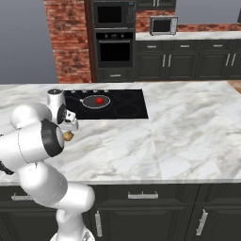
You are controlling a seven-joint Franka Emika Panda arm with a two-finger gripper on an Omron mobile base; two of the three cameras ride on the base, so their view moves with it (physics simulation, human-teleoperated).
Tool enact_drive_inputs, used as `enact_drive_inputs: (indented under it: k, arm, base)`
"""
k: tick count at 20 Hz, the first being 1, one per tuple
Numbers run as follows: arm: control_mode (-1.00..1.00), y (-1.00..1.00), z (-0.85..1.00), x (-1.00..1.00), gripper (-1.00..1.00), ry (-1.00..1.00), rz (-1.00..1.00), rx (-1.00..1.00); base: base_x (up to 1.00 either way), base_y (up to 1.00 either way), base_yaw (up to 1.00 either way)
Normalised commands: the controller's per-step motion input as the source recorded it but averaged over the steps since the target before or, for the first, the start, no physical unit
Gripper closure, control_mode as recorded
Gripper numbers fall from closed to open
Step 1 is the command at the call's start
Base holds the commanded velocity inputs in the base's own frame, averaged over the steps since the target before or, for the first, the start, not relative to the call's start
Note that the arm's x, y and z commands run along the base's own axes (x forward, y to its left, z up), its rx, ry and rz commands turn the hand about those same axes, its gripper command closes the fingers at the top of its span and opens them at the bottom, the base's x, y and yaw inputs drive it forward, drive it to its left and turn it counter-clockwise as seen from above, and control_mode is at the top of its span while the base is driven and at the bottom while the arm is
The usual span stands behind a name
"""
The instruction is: Place the pan on the center burner on the stove. Then place the tomato and the onion in the pan and turn on the center burner.
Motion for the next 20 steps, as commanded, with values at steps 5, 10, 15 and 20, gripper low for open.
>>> enact_drive_inputs:
  k: [5, 10, 15, 20]
  arm:
    - [-1.0, 0.0, -0.04, 0.22, -1.0, 0.0, -0.04, 0.0]
    - [-1.0, 0.0, -0.17, 0.11, -1.0, 0.0, -0.05, 0.0]
    - [-1.0, 0.0, -0.22, 0.1, -1.0, 0.0, -0.05, 0.0]
    - [-1.0, 0.0, -0.12, 0.08, -1.0, 0.0, -0.05, 0.0]
  base:
    - [0.0, 0.0, 0.0]
    - [0.0, 0.0, 0.0]
    - [0.0, 0.0, 0.0]
    - [0.0, 0.0, 0.0]
